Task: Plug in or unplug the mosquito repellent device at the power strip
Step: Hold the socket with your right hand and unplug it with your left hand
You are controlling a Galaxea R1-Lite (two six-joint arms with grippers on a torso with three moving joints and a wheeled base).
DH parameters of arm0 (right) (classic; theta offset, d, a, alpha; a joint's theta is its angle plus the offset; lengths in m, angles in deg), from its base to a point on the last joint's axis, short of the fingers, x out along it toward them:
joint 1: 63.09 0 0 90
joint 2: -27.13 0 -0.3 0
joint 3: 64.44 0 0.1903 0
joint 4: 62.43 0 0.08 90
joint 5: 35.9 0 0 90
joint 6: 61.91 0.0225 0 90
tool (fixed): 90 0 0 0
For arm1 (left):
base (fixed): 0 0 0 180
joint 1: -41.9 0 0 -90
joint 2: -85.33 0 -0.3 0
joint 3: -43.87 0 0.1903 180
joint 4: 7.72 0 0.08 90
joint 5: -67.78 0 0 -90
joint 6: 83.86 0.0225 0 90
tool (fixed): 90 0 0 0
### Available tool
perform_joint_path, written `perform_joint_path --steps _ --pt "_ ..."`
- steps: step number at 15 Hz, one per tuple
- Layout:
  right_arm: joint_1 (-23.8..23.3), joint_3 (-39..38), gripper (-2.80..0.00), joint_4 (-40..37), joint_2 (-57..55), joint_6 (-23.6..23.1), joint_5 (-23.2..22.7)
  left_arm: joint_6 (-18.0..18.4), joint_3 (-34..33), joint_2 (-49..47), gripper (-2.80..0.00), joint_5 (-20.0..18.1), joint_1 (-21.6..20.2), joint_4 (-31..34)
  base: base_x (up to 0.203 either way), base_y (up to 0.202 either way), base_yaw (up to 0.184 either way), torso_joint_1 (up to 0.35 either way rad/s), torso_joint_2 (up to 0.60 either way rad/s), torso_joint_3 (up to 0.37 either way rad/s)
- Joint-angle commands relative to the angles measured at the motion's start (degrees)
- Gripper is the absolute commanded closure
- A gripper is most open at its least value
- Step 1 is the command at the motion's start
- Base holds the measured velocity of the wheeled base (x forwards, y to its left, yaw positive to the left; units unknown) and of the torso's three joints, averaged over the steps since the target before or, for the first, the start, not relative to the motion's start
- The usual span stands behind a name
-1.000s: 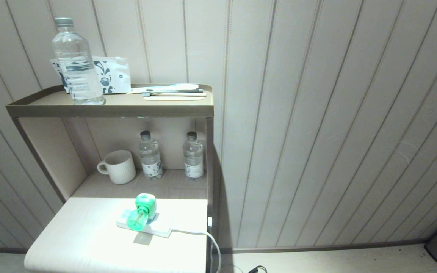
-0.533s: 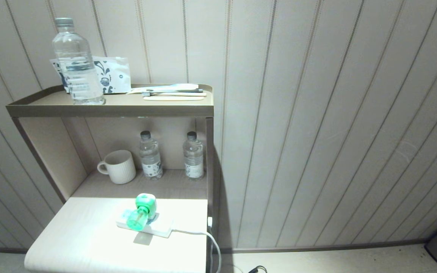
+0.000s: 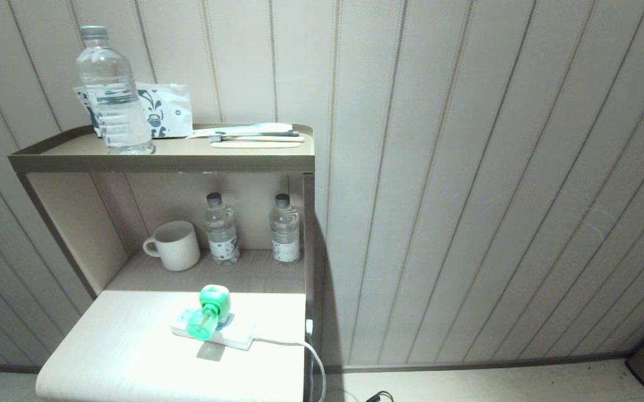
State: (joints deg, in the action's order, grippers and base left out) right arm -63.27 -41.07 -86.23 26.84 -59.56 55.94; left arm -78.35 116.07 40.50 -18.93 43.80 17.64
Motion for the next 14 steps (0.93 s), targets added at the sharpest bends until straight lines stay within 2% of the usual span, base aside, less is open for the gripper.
perform_joint_path --steps 1,4,6,8,13,14 --pt "0.0 0.0 0.0 0.0 0.0 0.0 0.0 0.0 12.5 -9.1 0.0 -0.8 1.8 18.1 0.0 0.0 0.0 0.0 0.0 0.0" --pt "0.0 0.0 0.0 0.0 0.0 0.0 0.0 -0.7 28.3 -18.6 0.0 -3.9 6.3 48.4 0.0 0.0 0.0 0.0 0.0 0.0" --pt "0.0 0.0 0.0 0.0 0.0 0.0 0.0 -2.3 34.4 -25.3 0.0 -8.2 8.7 59.2 0.0 0.0 0.0 0.0 0.0 0.0" --pt "0.0 0.0 0.0 0.0 0.0 0.0 0.0 -3.8 37.3 -30.9 0.0 -10.4 10.8 64.1 0.0 0.0 0.0 0.0 0.0 0.0" --pt "0.0 0.0 0.0 0.0 0.0 0.0 0.0 -10.1 44.0 -43.3 0.0 -11.0 17.2 68.4 0.0 0.0 0.0 0.0 0.0 0.0" --pt "0.0 0.0 0.0 0.0 0.0 0.0 0.0 -11.1 45.2 -45.1 -2.8 -10.8 17.9 68.5 0.0 0.0 0.0 0.0 0.0 0.0"
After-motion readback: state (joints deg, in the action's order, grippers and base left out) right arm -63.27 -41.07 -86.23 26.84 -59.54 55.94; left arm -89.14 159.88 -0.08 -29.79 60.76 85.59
